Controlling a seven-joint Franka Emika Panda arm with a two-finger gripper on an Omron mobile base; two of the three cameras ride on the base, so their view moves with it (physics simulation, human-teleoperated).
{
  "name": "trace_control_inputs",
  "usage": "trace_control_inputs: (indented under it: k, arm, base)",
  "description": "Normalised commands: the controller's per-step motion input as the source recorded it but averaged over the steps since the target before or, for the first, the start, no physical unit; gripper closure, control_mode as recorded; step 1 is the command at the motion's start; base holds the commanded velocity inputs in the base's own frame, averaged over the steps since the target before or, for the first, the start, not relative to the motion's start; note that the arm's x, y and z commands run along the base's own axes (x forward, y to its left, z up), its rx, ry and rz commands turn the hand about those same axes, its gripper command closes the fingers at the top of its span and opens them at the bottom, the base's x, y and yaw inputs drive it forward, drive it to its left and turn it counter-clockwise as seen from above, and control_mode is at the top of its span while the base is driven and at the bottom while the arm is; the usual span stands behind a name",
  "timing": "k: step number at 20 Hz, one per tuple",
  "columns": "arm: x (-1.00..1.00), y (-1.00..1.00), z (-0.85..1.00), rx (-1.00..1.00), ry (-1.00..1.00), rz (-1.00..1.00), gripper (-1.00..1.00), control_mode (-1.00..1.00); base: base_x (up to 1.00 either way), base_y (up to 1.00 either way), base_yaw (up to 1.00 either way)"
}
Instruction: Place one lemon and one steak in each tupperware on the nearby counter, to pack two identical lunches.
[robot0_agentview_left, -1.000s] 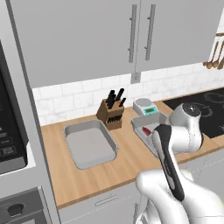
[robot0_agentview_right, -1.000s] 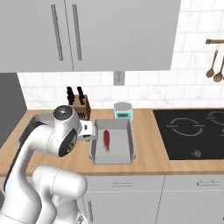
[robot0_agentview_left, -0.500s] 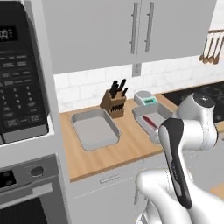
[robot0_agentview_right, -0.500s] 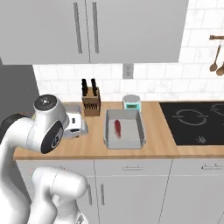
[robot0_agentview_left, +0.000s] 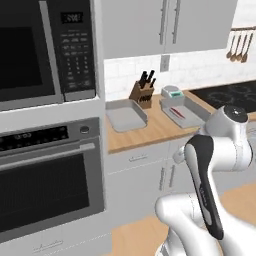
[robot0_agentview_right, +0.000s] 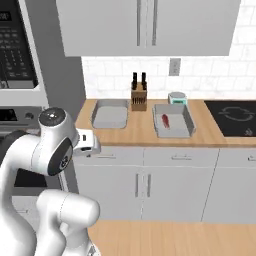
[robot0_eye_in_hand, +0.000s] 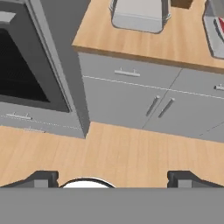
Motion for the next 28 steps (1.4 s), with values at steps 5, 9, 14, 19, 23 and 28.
trace_control_inputs:
  k: [5,9,14,19,23,28]
  arm:
    - [0.0,0.0,0.0,0.0,0.0,0.0,-1.0,1.0]
    - [0.0,0.0,0.0,0.0,0.0,0.0,-1.0,1.0]
    - [0.0,0.0,0.0,0.0,0.0,0.0,-1.0,1.0]
    - [0.0,0.0,0.0,0.0,0.0,0.0,-1.0,1.0]
    - [0.0,0.0,0.0,0.0,0.0,0.0,-1.0,1.0]
    - [0.0,0.0,0.0,0.0,0.0,0.0,-1.0,1.0]
  base:
    - [-0.48,1.0,0.39]
    - [-0.21,1.0,0.44]
    - [-0.42,1.0,0.3]
    - [-1.0,0.77,0.04]
    - [-1.0,0.62,0.0]
    - [-0.74,0.97,0.0]
